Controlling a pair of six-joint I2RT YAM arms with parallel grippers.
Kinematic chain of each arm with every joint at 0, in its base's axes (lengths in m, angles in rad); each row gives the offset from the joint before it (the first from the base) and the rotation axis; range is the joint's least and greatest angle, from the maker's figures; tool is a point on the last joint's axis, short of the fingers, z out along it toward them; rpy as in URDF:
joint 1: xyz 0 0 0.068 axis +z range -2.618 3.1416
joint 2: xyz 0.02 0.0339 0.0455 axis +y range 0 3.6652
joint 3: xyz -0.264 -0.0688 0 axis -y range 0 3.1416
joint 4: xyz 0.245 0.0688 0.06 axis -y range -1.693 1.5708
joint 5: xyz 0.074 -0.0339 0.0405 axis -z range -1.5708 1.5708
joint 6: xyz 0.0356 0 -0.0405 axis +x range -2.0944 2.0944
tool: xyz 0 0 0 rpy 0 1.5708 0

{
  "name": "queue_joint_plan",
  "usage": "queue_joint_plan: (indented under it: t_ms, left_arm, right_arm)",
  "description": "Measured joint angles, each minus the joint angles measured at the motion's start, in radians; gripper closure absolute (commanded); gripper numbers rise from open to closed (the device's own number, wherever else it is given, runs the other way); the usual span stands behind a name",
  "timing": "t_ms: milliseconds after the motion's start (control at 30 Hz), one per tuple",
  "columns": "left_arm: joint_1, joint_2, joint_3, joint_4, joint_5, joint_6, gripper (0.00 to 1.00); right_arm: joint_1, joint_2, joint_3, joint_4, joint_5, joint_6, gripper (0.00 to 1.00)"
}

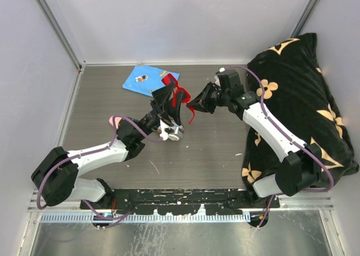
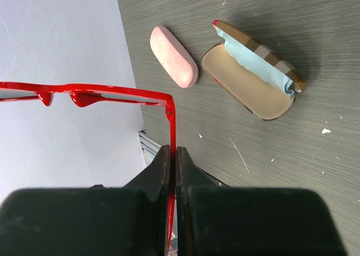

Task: Organize the sunglasses
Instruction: Pick up the sunglasses from the center of the board, then place the sunglasses at the center of the board.

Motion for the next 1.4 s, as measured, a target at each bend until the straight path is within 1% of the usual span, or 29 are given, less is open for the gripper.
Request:
queue_joint_plan:
  t_ms: [67, 233, 267, 433, 600, 767, 833, 900, 967, 1033, 1133, 1167, 1233, 1300, 1400]
  left_arm:
    - [-0.003, -0.006, -0.004, 0.0, 0.006, -0.003, 0.37]
    - [-0.024, -0.014, -0.018, 0.001, 0.01, -0.016, 0.04]
    - [-0.03, -0.014, -0.021, 0.0, 0.009, -0.021, 0.01]
    - [-0.053, -0.015, -0.039, 0.005, -0.016, -0.06, 0.02]
    - [-0.068, -0.056, -0.085, 0.046, -0.104, -0.145, 0.02]
    - [-0.123, -0.146, -0.177, 0.107, -0.275, -0.299, 0.02]
    - [-0.147, -0.201, -0.221, 0.101, -0.381, -0.405, 0.02]
    - [-0.158, -0.262, -0.243, 0.055, -0.481, -0.511, 0.02]
    - [-0.16, -0.345, -0.24, -0.066, -0.592, -0.64, 0.02]
    - [-0.161, -0.45, -0.199, -0.299, -0.715, -0.803, 0.02]
    - [-0.16, -0.523, -0.077, -0.64, -0.866, -1.033, 0.02]
    - [-0.16, -0.529, -0.043, -0.724, -0.893, -1.091, 0.02]
    - [-0.156, -0.527, 0.04, -0.947, -0.93, -1.233, 0.02]
    - [-0.15, -0.499, 0.114, -1.159, -0.934, -1.349, 0.02]
    - [-0.146, -0.432, 0.188, -1.4, -0.924, -1.469, 0.02]
  right_arm:
    - [0.0, 0.0, 0.0, 0.006, 0.001, 0.008, 0.99]
    - [0.0, 0.025, 0.034, 0.018, 0.027, 0.025, 1.0]
    - [-0.001, 0.036, 0.051, 0.022, 0.041, 0.026, 1.0]
    - [-0.029, 0.053, 0.099, 0.042, 0.145, 0.018, 1.0]
    - [-0.093, 0.039, 0.099, 0.09, 0.342, -0.053, 1.0]
    - [-0.129, -0.035, 0.069, 0.108, 0.578, -0.233, 0.99]
    - [-0.13, -0.079, 0.05, 0.101, 0.653, -0.303, 0.99]
    - [-0.127, -0.129, 0.021, 0.084, 0.713, -0.36, 0.98]
    - [-0.119, -0.175, -0.015, 0.066, 0.767, -0.395, 0.98]
    - [-0.099, -0.218, -0.058, 0.027, 0.827, -0.418, 0.97]
    - [-0.034, -0.263, -0.134, -0.03, 0.914, -0.424, 0.98]
    - [-0.013, -0.273, -0.161, -0.04, 0.932, -0.421, 0.98]
    - [0.041, -0.29, -0.232, -0.067, 0.969, -0.405, 0.98]
    - [0.079, -0.289, -0.284, -0.097, 0.99, -0.384, 0.98]
    - [0.119, -0.288, -0.364, -0.115, 1.01, -0.342, 0.98]
